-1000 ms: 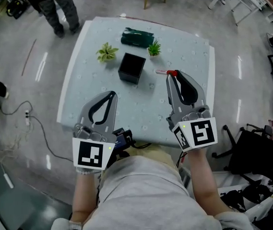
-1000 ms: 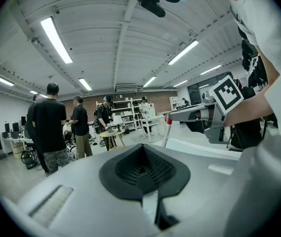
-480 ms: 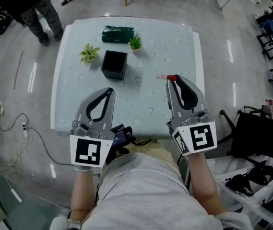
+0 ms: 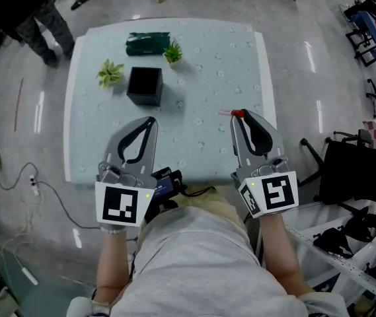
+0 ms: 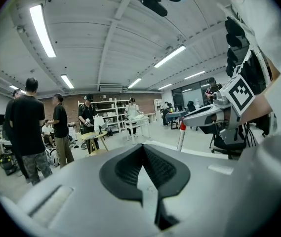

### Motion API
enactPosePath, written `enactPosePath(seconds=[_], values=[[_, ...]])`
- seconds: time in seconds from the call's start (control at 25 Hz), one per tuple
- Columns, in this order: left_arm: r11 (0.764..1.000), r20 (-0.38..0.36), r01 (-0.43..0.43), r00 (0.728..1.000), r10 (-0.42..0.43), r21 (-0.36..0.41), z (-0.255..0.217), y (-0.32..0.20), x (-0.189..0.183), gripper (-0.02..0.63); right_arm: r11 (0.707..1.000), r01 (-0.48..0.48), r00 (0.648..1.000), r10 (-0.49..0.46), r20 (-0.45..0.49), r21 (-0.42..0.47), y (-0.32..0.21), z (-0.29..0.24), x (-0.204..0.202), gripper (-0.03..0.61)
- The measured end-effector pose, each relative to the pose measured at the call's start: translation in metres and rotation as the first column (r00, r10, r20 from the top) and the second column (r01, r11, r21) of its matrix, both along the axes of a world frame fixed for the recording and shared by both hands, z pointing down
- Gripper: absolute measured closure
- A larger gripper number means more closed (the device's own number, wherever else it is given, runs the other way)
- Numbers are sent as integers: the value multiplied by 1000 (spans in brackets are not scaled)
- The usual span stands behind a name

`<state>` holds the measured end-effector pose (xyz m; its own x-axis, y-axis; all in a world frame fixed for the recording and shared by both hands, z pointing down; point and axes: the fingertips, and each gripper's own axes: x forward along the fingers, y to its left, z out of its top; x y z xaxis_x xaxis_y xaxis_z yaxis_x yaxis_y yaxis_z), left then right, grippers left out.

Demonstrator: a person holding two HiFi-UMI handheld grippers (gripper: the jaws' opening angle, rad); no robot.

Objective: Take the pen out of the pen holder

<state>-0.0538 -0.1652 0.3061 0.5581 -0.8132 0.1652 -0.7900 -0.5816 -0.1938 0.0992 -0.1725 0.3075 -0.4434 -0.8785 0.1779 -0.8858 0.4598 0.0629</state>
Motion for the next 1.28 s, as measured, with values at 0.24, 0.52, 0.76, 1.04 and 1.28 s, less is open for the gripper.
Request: enactPosePath(seconds=[0.24,0.52,0.76,1.04,1.28], values=[[1000,3,-2,1000,2,-8,4,-3,0,597,1000,-12,1000,11,-9,-21,2,8,4,515],[1000,17,-5,1000,5,-14,8,-4,-1,597,1000,-3,1000,3,-8,-24,3,10,-1,515],[1000,10,-1,1000,1,-21,9,-6,-3,597,999,3,1000,-3,-14,-33,2,13,-4,515],[1000,14,-4,1000,4,-26,11,-7,-2,597,999,4,1000,-5,-15,-39,-1,15,-5,515],[1000,12,-4,1000,4,-24,10,-7,-1,596,999,5,1000,-6,-14,-36,-3,13,-4,515]])
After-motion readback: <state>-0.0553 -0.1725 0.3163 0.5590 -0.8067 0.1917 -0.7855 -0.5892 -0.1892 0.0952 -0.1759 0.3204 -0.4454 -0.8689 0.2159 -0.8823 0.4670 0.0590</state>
